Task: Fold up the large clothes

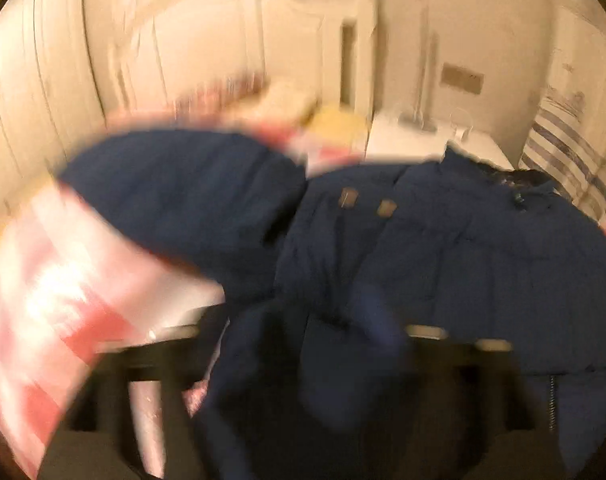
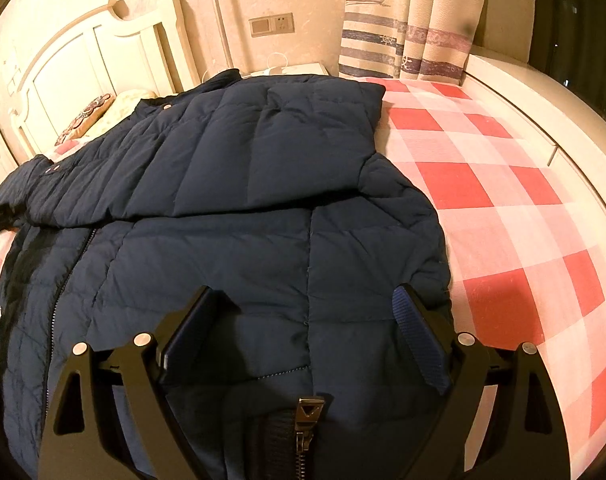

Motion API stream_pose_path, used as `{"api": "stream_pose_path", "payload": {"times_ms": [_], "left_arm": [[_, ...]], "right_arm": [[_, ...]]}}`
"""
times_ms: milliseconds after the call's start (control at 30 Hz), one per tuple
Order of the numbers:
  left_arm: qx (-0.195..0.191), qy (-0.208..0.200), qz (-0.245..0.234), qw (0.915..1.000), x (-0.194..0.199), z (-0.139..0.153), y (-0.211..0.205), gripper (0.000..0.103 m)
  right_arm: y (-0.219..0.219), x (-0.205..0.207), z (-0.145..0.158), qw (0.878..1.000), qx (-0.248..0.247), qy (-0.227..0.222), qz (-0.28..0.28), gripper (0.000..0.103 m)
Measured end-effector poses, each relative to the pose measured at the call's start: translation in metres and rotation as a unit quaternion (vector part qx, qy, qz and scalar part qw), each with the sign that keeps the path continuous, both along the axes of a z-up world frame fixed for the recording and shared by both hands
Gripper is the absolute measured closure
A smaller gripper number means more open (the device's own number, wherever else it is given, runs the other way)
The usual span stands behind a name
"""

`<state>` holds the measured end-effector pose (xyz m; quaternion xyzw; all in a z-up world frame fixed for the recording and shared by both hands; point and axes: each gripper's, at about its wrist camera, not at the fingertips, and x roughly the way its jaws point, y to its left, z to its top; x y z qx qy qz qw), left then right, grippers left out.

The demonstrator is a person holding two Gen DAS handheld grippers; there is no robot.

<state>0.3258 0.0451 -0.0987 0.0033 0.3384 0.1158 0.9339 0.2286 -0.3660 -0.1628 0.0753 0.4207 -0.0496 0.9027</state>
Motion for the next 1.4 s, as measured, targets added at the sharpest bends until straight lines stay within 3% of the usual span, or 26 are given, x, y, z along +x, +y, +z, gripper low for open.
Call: {"api": "stream_pose_path", "payload": {"times_ms": [67, 133, 233, 333, 467, 633, 800, 900, 1000, 1100, 1167, 1400], "left_arm": [[0.084, -0.080, 0.008, 0.9932, -0.023, 0.020, -0.019, 0.004], [0.119, -0.117, -0.033, 0.9854, -0.036, 0.030, -0.038, 0.002], [0.081, -0.050, -0.105, 0.9899, -0.012, 0.022, -0.053, 0.002], [0.028, 0.022, -0.118, 0.9923, 0.014, -0.004, -0.048, 0.003], [0.010, 0.085, -0.126, 0.9884, 0.033, -0.040, -0.048, 0.002], [0.032, 0.089, -0.122, 0.9879, 0.042, -0.047, -0.054, 0.002], [0.040, 0.093, -0.120, 0.9876, 0.048, -0.049, -0.060, 0.002], [0.041, 0.094, -0.120, 0.9875, 0.048, -0.048, -0.061, 0.002], [0.038, 0.094, -0.120, 0.9876, 0.049, -0.048, -0.060, 0.002], [0.037, 0.094, -0.119, 0.9877, 0.049, -0.049, -0.061, 0.002], [0.037, 0.094, -0.119, 0.9877, 0.049, -0.049, -0.061, 0.002], [0.039, 0.095, -0.118, 0.9878, 0.049, -0.049, -0.061, 0.002]], "right_arm": [[0.001, 0.000, 0.000, 1.000, -0.006, 0.001, 0.001, 0.016], [0.005, 0.001, 0.004, 1.000, -0.023, 0.009, 0.000, 0.016], [0.010, 0.007, 0.022, 0.999, -0.032, -0.010, 0.005, 0.016], [0.020, 0.028, 0.045, 0.998, -0.061, -0.030, 0.014, 0.016], [0.049, 0.074, 0.051, 0.985, -0.172, -0.020, 0.030, 0.016], [0.072, 0.112, 0.032, 0.967, -0.256, -0.004, 0.004, 0.016], [0.076, 0.120, 0.007, 0.962, -0.271, 0.000, -0.002, 0.016], [0.068, 0.124, 0.009, 0.970, -0.242, 0.007, 0.004, 0.016], [0.037, 0.118, 0.023, 0.992, -0.124, 0.005, 0.003, 0.016], [0.010, 0.108, 0.029, 0.999, -0.040, 0.007, -0.022, 0.016], [0.000, 0.103, 0.023, 1.000, 0.003, 0.027, -0.002, 0.016], [-0.005, 0.092, 0.014, 0.999, 0.036, 0.020, 0.028, 0.016]]}}
